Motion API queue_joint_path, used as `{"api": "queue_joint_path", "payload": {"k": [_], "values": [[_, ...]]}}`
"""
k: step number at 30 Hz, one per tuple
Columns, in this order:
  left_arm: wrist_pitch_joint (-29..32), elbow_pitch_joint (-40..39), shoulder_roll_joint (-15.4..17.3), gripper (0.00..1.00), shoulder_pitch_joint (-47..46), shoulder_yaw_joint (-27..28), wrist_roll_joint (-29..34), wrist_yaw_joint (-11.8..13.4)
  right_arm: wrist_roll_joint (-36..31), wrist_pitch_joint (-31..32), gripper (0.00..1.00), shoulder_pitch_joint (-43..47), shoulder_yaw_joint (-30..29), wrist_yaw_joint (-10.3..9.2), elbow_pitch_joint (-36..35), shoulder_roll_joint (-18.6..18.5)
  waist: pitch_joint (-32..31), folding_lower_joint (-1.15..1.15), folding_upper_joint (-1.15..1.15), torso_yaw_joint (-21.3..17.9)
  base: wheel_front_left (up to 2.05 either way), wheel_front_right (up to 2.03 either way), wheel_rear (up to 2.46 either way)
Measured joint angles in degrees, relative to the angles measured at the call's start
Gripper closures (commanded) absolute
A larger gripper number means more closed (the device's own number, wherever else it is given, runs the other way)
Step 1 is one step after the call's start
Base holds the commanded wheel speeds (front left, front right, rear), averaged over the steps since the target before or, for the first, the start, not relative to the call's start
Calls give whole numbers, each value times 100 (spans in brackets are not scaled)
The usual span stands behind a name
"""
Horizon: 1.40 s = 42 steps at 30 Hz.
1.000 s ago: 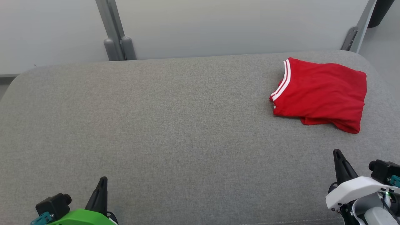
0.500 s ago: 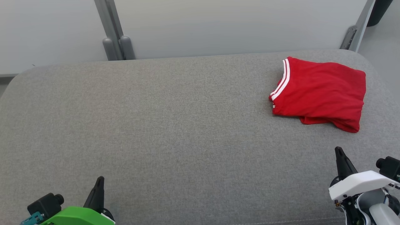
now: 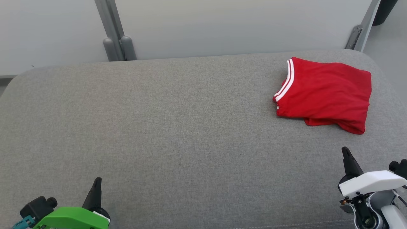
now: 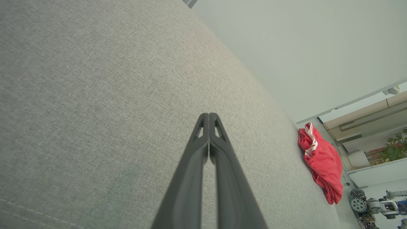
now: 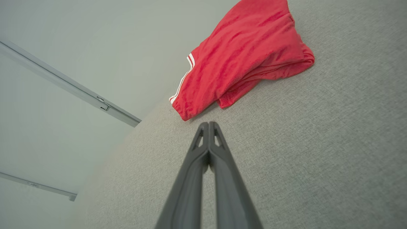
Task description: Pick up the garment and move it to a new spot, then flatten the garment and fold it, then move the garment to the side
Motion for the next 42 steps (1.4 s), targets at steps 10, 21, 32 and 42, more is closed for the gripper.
{"api": "queue_joint_path", "payload": {"k": [10, 21, 32, 42], "values": [[159, 88, -88, 100, -123, 246, -470, -133, 645, 232, 100, -75, -229, 114, -1, 142, 11, 0, 0, -14, 0, 0, 0], [350, 214, -236, 100, -240, 491, -1023, -259, 1363, 452, 100, -180, -475, 253, -1, 298, 23, 0, 0, -30, 0, 0, 0], [514, 354, -371, 100, -349, 764, -1512, -403, 2080, 653, 100, -233, -728, 369, -1, 443, 34, 0, 0, -45, 0, 0, 0], [678, 443, -459, 100, -483, 1001, -2040, -521, 2716, 854, 100, -314, -956, 509, -2, 567, 45, 0, 0, -60, 0, 0, 0]]}}
